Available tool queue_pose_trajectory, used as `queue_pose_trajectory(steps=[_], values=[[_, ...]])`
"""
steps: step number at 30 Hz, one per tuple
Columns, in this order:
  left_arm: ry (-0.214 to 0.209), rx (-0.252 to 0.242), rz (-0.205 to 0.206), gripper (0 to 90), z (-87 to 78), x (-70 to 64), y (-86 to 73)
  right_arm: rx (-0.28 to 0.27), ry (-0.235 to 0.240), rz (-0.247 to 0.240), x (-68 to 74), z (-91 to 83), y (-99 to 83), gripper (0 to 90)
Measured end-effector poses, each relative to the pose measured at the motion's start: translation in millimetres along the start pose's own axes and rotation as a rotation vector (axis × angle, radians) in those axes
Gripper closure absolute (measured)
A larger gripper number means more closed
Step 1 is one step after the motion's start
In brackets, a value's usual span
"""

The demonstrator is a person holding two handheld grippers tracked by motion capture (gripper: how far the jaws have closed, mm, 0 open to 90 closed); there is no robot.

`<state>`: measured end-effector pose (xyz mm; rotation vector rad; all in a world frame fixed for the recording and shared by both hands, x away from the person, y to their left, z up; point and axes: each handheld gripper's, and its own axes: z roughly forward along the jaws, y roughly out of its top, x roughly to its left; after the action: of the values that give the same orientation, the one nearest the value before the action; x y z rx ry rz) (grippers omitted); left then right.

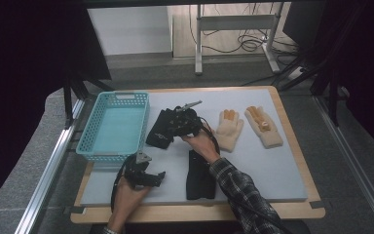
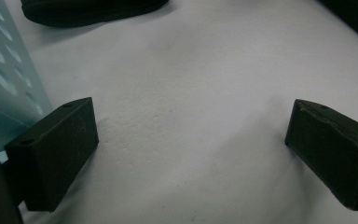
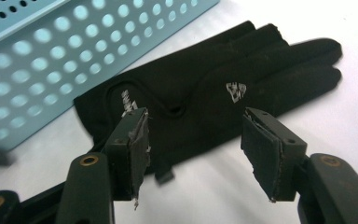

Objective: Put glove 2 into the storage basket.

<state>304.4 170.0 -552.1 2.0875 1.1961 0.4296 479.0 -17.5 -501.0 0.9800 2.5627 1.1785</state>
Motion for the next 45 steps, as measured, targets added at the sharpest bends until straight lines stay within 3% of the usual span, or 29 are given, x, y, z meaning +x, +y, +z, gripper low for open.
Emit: queue_pose_trajectory(steps=[12,17,23,25,26,32,45], values=[[0.0,-0.001,0.0,2.6,0.0,0.0,0.0,0.02,-0.033,0.027,-3.9,47.1,16.1,30.9],[0.0,-0.001,0.0,2.6,0.0,0.0,0.0,0.06,-0.085,-0.02,-0.3,61.6,14.7,32.6],[0.0,0.0,0.0,2.6,0.1,0.0,0.0,0.058,-0.099,-0.003,3.3,58.5,13.9,62.0],[0.0,0.0,0.0,2.6,0.1,0.0,0.0,0.067,-0.103,-0.017,4.5,55.6,14.1,78.8],[0.0,0.0,0.0,2.6,0.1,0.0,0.0,0.073,-0.101,-0.027,4.7,55.2,13.7,82.0],[0.0,0.004,0.005,2.6,-0.2,0.4,0.1,0.089,-0.109,-0.067,8.1,50.8,15.9,86.3],[0.0,0.005,0.006,2.7,-0.3,0.5,0.0,0.016,-0.07,-0.125,13.5,4.4,24.7,86.3]])
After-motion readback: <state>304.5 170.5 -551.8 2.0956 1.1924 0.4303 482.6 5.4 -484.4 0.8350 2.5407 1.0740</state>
